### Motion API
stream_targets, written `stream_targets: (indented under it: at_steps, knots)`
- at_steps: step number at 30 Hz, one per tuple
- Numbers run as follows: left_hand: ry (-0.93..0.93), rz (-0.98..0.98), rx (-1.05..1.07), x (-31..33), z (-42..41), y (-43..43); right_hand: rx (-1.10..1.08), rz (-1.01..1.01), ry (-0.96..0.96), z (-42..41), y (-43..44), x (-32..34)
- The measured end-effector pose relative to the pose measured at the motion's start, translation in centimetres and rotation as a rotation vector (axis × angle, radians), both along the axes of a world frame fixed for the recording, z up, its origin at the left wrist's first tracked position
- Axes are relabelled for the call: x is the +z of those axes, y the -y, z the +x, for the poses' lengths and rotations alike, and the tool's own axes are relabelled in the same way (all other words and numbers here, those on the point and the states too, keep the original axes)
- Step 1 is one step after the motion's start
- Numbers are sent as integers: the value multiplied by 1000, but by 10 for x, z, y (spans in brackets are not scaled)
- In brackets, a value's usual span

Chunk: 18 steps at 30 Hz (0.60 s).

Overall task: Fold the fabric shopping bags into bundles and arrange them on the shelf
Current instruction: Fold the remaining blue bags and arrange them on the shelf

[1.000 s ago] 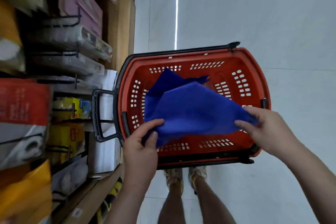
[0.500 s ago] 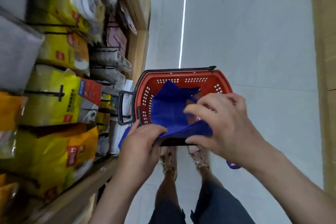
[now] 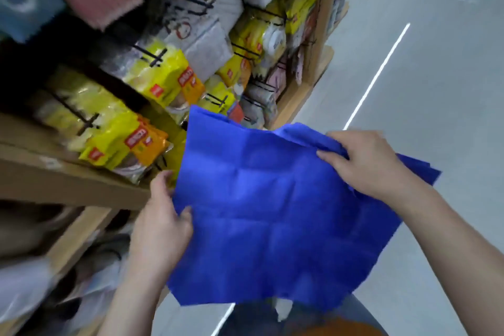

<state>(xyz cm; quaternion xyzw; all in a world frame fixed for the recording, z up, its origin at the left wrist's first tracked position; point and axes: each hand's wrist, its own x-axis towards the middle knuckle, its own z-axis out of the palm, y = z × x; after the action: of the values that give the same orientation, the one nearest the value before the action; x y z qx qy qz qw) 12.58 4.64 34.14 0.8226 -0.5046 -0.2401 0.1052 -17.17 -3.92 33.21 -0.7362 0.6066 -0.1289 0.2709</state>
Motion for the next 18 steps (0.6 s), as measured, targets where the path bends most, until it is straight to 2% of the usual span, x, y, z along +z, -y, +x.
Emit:
stream_targets:
  at_steps: [1, 4, 6, 9, 12, 14, 18]
  knots:
    - [106, -93, -40, 7, 6, -13, 135, -64, -66, 19, 1, 13]
    - [175, -372, -258, 30, 14, -48, 526, -186, -251, 79, -4, 44]
    - [187, -362, -361, 41, 19, -66, 719, -230, -303, 119, -17, 62]
    - [90, -290, -234, 47, 36, -99, 932, -291, -305, 176, -51, 85]
    - [-12, -336, -19, 56, 75, -161, 1034, -383, -225, 219, -84, 99]
    - [8, -366, 72, 66, 103, -213, 985, -300, -103, 240, -99, 113]
    - [7, -443, 276, 95, 151, -318, 965, 268, 258, 285, -133, 134]
